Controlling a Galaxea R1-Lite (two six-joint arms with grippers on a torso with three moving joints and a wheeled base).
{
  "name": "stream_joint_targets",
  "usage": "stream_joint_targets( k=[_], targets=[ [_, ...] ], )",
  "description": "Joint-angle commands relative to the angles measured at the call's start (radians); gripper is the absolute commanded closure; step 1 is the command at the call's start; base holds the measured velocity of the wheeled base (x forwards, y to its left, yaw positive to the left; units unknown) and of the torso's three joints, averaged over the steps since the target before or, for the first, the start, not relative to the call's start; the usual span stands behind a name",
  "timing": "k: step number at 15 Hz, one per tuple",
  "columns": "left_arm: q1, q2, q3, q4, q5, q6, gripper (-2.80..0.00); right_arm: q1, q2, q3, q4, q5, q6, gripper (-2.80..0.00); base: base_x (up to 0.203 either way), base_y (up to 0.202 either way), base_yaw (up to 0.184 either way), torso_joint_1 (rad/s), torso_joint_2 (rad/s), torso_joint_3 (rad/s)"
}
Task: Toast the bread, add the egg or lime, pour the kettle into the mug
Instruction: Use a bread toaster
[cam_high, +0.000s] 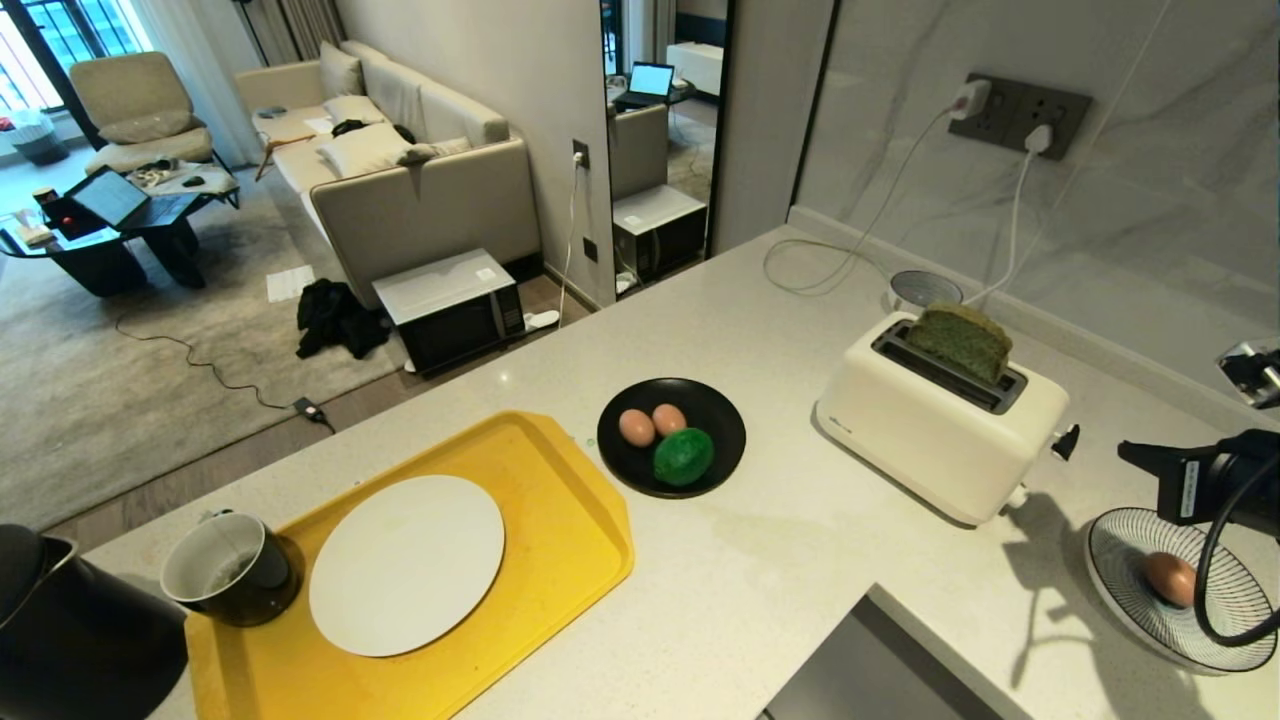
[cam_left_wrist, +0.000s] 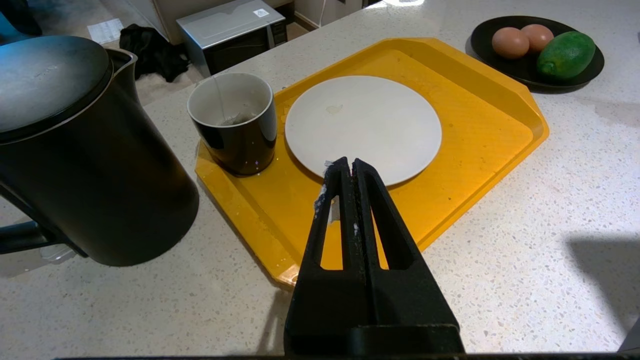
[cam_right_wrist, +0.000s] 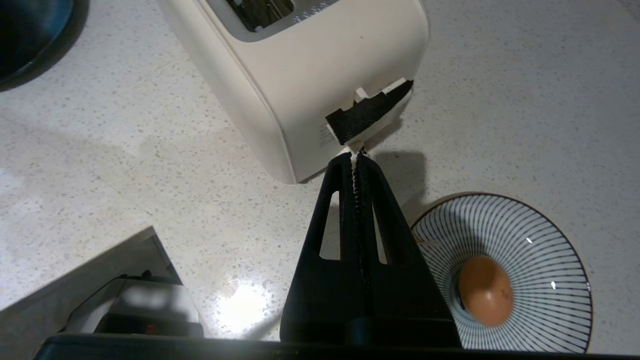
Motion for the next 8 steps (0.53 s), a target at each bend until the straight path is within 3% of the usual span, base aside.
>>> stream_joint_targets(
  k=[1,3,8],
  targets=[
    [0.0,0.0,0.0,0.0,0.0,0.0,0.0,-0.004,0.005,0.004,-0.003,0.028,-0.002,0.0,0.0,0.0,0.0,0.0,0.0,0.0],
    [0.001,-0.001,0.0,0.0,0.0,0.0,0.0,-0.006,0.011,0.001,-0.003,0.063,0.001,0.0,0.0,0.0,0.0,0.0,0.0,0.0],
    [0.0,-0.001,0.0,0.0,0.0,0.0,0.0,-0.006,0.007,-0.004,-0.003,0.064,0.001,0.0,0.0,0.0,0.0,0.0,0.0,0.0]
  ],
)
